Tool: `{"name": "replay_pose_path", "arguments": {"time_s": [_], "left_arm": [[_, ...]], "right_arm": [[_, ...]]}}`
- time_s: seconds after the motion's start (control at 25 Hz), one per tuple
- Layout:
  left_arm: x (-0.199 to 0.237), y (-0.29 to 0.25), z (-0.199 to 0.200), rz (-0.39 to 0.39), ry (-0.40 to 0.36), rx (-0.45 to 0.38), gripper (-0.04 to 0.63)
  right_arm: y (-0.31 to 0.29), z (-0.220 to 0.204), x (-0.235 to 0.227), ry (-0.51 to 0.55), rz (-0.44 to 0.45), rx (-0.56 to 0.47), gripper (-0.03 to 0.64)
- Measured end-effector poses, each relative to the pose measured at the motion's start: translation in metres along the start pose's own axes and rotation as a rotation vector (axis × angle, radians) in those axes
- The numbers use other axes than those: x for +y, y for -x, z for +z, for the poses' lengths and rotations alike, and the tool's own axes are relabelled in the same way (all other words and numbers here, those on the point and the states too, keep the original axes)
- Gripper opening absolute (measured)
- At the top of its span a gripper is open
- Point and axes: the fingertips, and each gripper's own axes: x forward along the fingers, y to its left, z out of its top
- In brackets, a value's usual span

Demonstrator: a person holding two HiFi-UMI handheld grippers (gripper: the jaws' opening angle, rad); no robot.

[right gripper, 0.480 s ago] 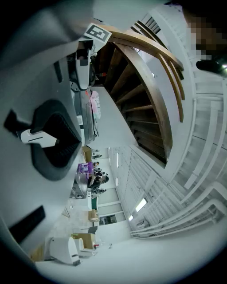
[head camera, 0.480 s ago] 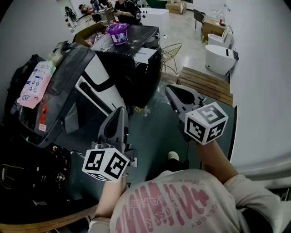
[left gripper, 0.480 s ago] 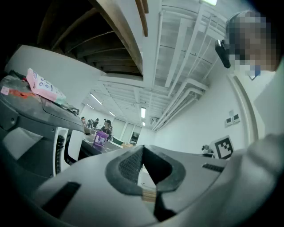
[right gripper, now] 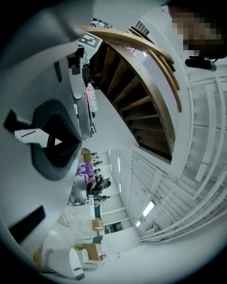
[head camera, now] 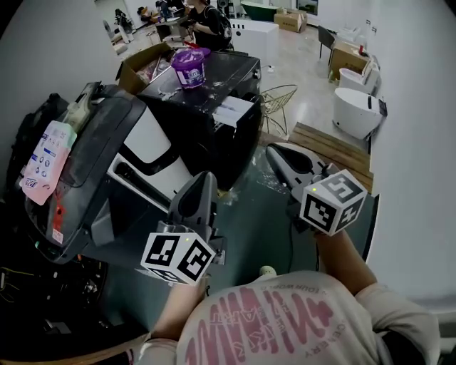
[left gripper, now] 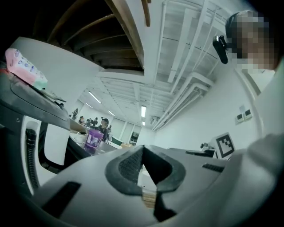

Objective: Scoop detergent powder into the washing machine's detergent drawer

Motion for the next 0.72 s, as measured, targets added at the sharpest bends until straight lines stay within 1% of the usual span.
{"name": "replay_pose_path", "arguments": {"time_s": [0.12, 0.2, 0.32, 0.4, 0.48, 0.6, 0.64, 0.72], "left_arm": [[0.003, -0.037, -0.001, -0.001, 0.024, -0.038, 0.003], [0.001, -0.061, -0.005, -0.006, 0.023, -0.053, 0.003], [0.006, -0.09, -0.014, 0.016, -0.004, -0.042, 0.003], [0.012, -0.105, -0.022, 0.038, 0.003, -0.034, 0.003], [0.019, -0.118, -0.035, 0.062, 0.02, -0.01, 0.003], [0.025, -0.142, -0.061, 0.084, 0.066, 0.05, 0.003], [0.026, -0.149, -0.067, 0.086, 0.071, 0.069, 0.003], [0.035, -0.165, -0.075, 0.094, 0.056, 0.098, 0.002]], "right_arm": [[-0.02, 0.004, -0.034, 0.041, 0.014, 0.02, -0.001], [-0.034, 0.003, -0.056, 0.049, 0.025, 0.033, 0.0], [-0.052, -0.001, -0.084, 0.024, 0.05, 0.037, -0.001], [-0.062, -0.007, -0.099, 0.0, 0.071, 0.041, 0.0], [-0.072, -0.017, -0.115, -0.03, 0.075, 0.046, 0.0], [-0.089, -0.037, -0.143, -0.092, 0.065, 0.085, 0.0], [-0.095, -0.043, -0.15, -0.109, 0.065, 0.098, 0.0], [-0.107, -0.049, -0.163, -0.134, 0.066, 0.107, 0.0]]}}
